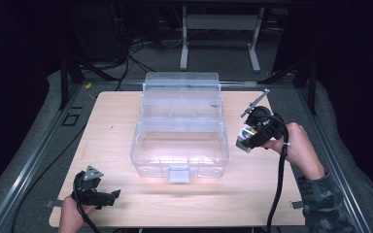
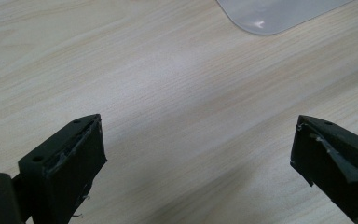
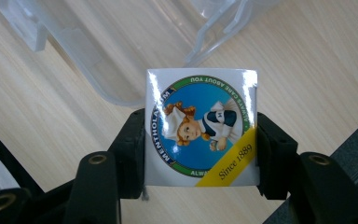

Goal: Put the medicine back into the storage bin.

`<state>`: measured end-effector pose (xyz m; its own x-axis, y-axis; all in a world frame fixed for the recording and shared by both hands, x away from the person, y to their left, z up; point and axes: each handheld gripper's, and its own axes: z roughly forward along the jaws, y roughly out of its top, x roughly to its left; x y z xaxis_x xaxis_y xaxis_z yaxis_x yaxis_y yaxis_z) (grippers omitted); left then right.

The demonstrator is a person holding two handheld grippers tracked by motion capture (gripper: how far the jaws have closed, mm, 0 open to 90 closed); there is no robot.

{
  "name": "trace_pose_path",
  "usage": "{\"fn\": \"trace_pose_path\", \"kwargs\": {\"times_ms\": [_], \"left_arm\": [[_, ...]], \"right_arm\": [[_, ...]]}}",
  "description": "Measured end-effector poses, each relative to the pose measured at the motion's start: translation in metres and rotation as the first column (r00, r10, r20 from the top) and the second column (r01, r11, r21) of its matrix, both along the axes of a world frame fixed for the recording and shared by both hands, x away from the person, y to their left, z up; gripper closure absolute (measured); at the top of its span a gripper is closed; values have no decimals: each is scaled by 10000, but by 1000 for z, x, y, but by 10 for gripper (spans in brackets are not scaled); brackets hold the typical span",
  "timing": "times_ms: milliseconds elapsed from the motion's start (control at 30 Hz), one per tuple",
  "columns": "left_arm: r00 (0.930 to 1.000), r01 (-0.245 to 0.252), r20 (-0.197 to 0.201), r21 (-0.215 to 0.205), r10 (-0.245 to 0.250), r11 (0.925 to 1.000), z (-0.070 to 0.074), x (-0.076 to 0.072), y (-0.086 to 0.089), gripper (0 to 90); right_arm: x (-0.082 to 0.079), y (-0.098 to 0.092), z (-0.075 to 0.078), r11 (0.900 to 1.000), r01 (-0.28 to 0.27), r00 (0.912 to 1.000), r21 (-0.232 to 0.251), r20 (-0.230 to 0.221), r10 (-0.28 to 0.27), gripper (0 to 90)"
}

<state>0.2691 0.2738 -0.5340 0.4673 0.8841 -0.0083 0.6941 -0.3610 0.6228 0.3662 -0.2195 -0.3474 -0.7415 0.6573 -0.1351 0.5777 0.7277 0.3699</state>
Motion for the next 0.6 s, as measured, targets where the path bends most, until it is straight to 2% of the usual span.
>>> {"fn": "trace_pose_path", "kwargs": {"times_ms": [333, 600], "left_arm": [[10000, 34, -51, 4, -34, 10000, 0, 0, -1, 26], [10000, 7, -28, -19, -7, 10000, 0, 0, 0, 26]], "right_arm": [[4, 16, 7, 9995, -320, 9995, -66, 74, 321, 460], [8, 32, 6, 9981, -612, 9981, -121, -8, 612, 460]]}}
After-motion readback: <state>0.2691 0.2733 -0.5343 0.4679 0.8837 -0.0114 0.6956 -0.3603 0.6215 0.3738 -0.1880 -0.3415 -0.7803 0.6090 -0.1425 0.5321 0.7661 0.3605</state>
